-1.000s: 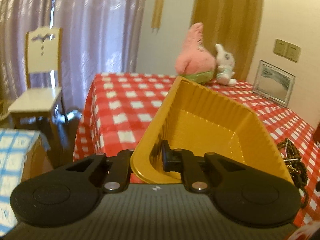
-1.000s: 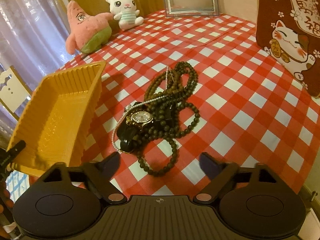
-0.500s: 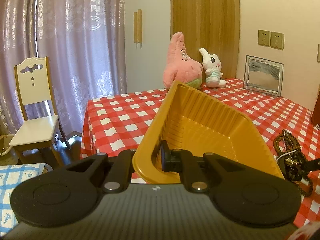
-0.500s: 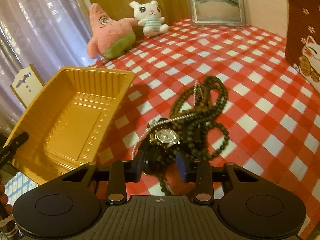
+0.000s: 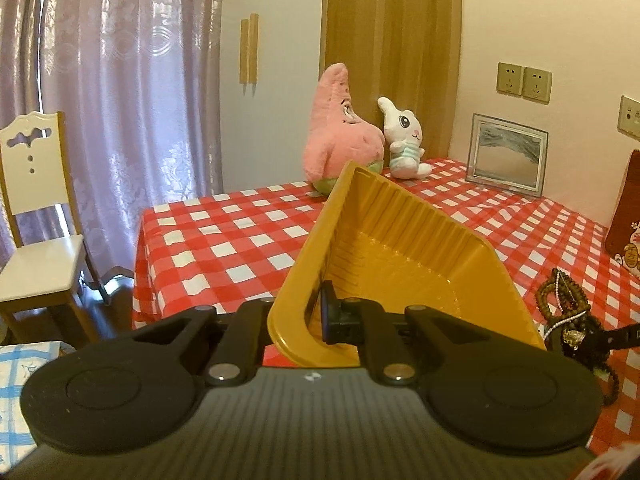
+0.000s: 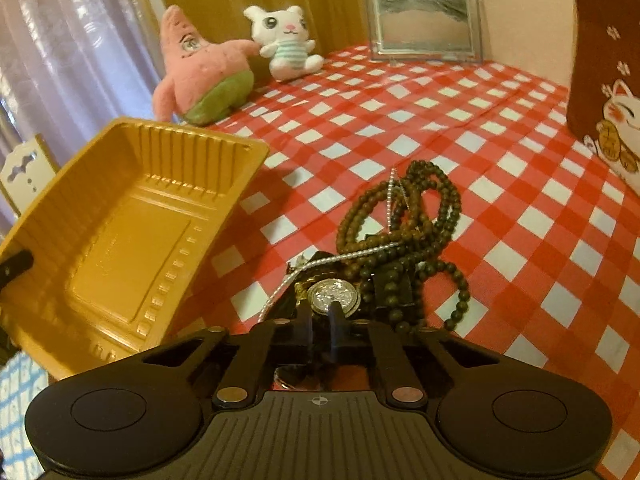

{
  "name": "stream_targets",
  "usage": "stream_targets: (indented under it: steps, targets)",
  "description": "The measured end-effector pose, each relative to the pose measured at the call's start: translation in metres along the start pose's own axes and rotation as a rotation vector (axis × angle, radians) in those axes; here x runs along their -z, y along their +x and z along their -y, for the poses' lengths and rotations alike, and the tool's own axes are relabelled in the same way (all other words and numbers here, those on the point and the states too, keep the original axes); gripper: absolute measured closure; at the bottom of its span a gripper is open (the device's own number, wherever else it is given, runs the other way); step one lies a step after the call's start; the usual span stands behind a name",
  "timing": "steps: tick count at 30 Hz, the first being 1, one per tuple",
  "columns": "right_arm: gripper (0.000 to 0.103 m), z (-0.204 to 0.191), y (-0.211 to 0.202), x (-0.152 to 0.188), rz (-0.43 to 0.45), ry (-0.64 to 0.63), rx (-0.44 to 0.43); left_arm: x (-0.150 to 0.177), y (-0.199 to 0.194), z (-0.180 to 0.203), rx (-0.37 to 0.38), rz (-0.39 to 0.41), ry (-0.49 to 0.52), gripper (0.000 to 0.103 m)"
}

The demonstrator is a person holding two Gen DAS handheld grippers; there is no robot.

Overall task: Organize jewelry
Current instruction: 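Grasp the wristwatch with the right gripper while the left gripper holds the tray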

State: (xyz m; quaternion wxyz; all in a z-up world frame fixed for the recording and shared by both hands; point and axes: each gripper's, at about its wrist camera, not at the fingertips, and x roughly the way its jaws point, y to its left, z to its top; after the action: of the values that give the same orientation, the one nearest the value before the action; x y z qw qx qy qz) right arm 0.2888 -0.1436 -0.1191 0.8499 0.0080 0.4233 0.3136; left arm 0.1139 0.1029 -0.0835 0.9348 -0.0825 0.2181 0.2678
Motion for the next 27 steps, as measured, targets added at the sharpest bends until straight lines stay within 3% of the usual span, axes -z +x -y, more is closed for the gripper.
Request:
stream_targets:
  steps: [9,14,19,21,22,23,25,27]
  targets:
    - [0.103,-0.013,-0.025,0.025,-0.038,-0.048,-0.018,0.002,0.002,-0.004,0.035,-0.018,-0.013,0.096]
    - [0.103,-0.013,-0.048,0.041,-0.067,-0.02,-0.031,0.004,0.001,-0.002,0.048,-0.027,-0.009,0.097]
    - [0.101,-0.004,-0.06,0.041,-0.041,0.061,-0.012,0.004,-0.001,-0.002,0.057,-0.025,-0.002,0.097]
    - [0.087,-0.005,-0.056,0.035,-0.023,0.067,0.005,0.004,-0.001,-0.002,0.059,-0.025,-0.001,0.097]
    - [0.064,-0.004,-0.053,0.031,-0.02,0.088,-0.006,0.003,-0.002,-0.002,0.059,-0.024,0.001,0.097]
    - [0.051,-0.002,-0.051,0.028,-0.007,0.129,-0.026,0.003,-0.002,-0.002,0.059,-0.023,0.003,0.097]
    - [0.051,-0.004,-0.048,0.024,0.029,0.18,-0.058,0.003,-0.002,-0.002,0.06,-0.022,0.003,0.097]
    - [0.051,-0.014,-0.039,0.021,0.029,0.154,-0.008,0.003,-0.002,-0.002,0.06,-0.022,0.001,0.097]
